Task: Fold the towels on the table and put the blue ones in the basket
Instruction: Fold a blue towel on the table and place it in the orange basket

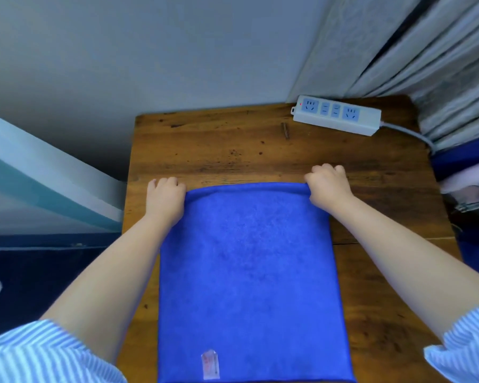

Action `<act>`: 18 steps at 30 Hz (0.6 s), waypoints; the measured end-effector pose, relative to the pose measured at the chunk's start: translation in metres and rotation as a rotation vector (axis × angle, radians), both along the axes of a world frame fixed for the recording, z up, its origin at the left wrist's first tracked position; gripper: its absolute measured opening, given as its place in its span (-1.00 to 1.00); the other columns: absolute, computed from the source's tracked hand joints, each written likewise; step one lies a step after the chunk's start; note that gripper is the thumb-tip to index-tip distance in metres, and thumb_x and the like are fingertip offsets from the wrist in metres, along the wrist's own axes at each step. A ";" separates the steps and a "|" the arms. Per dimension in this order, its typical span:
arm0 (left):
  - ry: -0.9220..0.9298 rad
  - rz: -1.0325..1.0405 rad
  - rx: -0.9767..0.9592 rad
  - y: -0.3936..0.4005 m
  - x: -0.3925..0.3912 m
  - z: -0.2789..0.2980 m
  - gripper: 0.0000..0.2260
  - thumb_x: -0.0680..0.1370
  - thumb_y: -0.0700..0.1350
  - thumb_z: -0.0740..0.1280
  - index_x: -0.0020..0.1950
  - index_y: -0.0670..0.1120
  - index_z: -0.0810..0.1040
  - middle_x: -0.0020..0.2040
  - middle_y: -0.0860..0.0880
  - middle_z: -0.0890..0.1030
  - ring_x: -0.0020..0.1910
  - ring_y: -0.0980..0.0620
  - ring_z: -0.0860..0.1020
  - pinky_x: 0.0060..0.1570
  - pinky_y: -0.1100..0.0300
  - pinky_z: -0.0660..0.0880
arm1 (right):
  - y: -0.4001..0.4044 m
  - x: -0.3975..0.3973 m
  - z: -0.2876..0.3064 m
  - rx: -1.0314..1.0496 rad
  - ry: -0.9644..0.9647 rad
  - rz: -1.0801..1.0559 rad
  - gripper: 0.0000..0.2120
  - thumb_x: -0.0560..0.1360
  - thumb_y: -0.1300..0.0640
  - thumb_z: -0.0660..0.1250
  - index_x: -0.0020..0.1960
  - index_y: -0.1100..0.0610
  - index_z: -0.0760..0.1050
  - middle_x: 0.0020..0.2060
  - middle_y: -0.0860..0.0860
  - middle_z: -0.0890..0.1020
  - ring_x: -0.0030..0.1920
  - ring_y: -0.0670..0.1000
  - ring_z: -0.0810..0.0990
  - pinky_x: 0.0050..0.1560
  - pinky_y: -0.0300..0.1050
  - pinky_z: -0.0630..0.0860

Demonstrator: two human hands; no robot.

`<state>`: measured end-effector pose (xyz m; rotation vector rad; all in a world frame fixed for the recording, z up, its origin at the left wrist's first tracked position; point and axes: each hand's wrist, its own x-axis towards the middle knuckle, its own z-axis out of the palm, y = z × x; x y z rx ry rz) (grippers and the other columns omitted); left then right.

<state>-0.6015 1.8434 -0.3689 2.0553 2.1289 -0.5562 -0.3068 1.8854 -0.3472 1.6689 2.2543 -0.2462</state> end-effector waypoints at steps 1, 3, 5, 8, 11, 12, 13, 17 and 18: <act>-0.002 -0.007 0.027 -0.008 -0.002 0.004 -0.76 0.50 -0.26 0.17 0.11 -0.12 0.52 0.11 -0.14 0.50 0.18 -0.14 0.42 0.30 0.00 0.24 | -0.007 0.001 0.005 0.019 0.011 -0.007 -0.78 0.46 0.34 0.17 0.01 0.18 0.52 -0.01 0.11 0.52 0.08 0.13 0.43 0.12 0.01 0.31; -0.018 -0.009 0.068 -0.020 -0.005 0.012 -0.75 0.52 -0.25 0.16 0.15 -0.11 0.50 0.11 -0.13 0.51 0.15 -0.14 0.43 0.22 0.03 0.30 | -0.019 0.005 0.015 0.081 0.019 0.008 -0.79 0.45 0.33 0.19 0.03 0.19 0.52 -0.03 0.11 0.53 0.06 0.13 0.44 0.10 0.00 0.33; -0.029 -0.025 0.083 -0.037 -0.008 0.024 -0.74 0.53 -0.24 0.15 0.18 -0.10 0.48 0.11 -0.12 0.54 0.15 -0.14 0.45 0.19 0.04 0.31 | -0.040 0.007 0.026 0.155 0.025 0.010 -0.81 0.44 0.35 0.21 0.00 0.21 0.51 -0.06 0.12 0.55 0.03 0.14 0.46 0.07 -0.01 0.34; -0.063 -0.039 0.119 -0.063 -0.008 0.043 -0.77 0.52 -0.25 0.16 0.14 -0.12 0.49 0.09 -0.12 0.57 0.12 -0.15 0.49 0.11 0.05 0.35 | -0.073 0.012 0.041 0.243 0.074 -0.024 -0.84 0.42 0.38 0.21 -0.05 0.28 0.52 -0.10 0.18 0.57 -0.02 0.19 0.47 -0.03 -0.01 0.32; -0.079 -0.086 0.155 -0.105 -0.009 0.063 -0.82 0.51 -0.27 0.18 0.06 -0.14 0.48 0.03 -0.13 0.57 0.05 -0.16 0.49 -0.02 0.07 0.35 | -0.117 0.017 0.052 0.273 0.065 -0.039 -0.84 0.42 0.38 0.21 -0.04 0.29 0.51 -0.10 0.19 0.58 -0.04 0.20 0.48 -0.12 -0.06 0.31; -0.093 -0.092 0.155 -0.119 -0.010 0.068 -0.82 0.50 -0.29 0.18 0.06 -0.15 0.47 0.03 -0.13 0.56 0.04 -0.15 0.48 -0.04 0.08 0.34 | -0.132 0.019 0.055 0.265 0.067 -0.049 -0.84 0.42 0.39 0.21 -0.04 0.29 0.50 -0.10 0.20 0.58 -0.04 0.21 0.48 -0.15 -0.06 0.31; -0.111 -0.094 0.153 -0.138 -0.009 0.073 -0.81 0.50 -0.31 0.18 0.07 -0.15 0.47 0.03 -0.13 0.55 0.04 -0.14 0.47 -0.05 0.09 0.33 | -0.151 0.022 0.059 0.256 0.081 -0.065 -0.83 0.41 0.40 0.20 -0.04 0.31 0.49 -0.10 0.21 0.57 -0.04 0.22 0.48 -0.18 -0.07 0.31; -0.137 -0.143 0.171 -0.189 -0.003 0.082 -0.76 0.46 -0.37 0.17 0.07 -0.17 0.47 0.02 -0.13 0.54 0.03 -0.15 0.45 -0.10 0.12 0.29 | -0.209 0.033 0.066 0.238 0.126 -0.134 -0.83 0.38 0.45 0.19 -0.06 0.36 0.48 -0.09 0.27 0.53 -0.04 0.26 0.47 -0.23 -0.01 0.37; -0.138 -0.157 0.168 -0.200 -0.001 0.082 -0.74 0.45 -0.37 0.17 0.08 -0.17 0.47 0.02 -0.14 0.53 0.03 -0.15 0.45 -0.12 0.12 0.27 | -0.222 0.035 0.066 0.227 0.147 -0.147 -0.83 0.38 0.47 0.18 -0.08 0.38 0.47 -0.09 0.29 0.52 -0.05 0.27 0.48 -0.24 0.02 0.37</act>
